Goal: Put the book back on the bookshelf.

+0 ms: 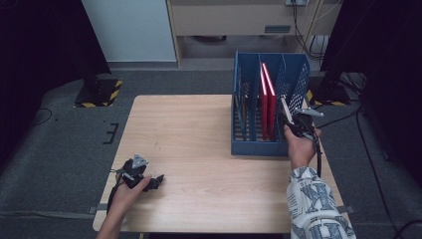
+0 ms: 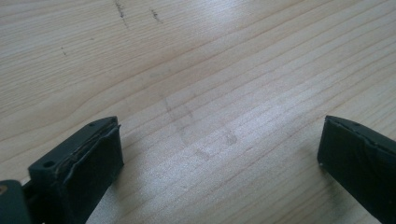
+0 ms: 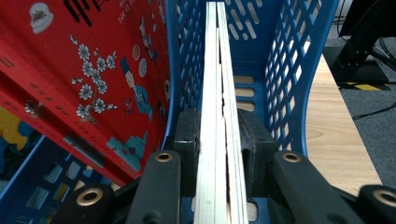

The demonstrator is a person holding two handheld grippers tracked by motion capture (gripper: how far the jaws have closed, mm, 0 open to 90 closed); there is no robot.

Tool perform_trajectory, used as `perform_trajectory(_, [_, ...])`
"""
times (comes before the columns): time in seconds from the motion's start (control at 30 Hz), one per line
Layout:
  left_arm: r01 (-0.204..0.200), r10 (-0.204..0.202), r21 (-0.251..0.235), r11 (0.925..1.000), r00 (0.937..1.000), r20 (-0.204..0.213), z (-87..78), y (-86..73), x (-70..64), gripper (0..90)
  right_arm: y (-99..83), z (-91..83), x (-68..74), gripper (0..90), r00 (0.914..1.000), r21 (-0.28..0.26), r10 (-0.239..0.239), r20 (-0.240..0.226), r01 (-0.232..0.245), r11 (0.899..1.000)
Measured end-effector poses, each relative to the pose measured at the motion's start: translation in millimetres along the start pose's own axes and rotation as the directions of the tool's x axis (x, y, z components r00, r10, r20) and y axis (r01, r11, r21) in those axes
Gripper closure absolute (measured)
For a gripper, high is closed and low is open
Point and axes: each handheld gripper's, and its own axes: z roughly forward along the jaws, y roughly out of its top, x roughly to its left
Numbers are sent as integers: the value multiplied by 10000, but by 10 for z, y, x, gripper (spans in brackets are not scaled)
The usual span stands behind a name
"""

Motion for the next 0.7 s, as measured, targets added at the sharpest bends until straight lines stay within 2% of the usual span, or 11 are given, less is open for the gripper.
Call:
perform_trajectory(0.3, [-3,3,-1,10000,10000,4,0,0,0,0,1,-10,16,715,10000,-13,-6,-89,6,10000])
perform_trajectory(0.57, [-10,10,-2,10000,10000,5,0,0,0,0,-18,-54,3,647,9993,-293,245,-284,-253,9993])
perform_trajectory(0.7, [-4,4,-1,10000,10000,5,0,0,0,0,-44,-75,-10,619,9991,-338,221,-350,-233,9992])
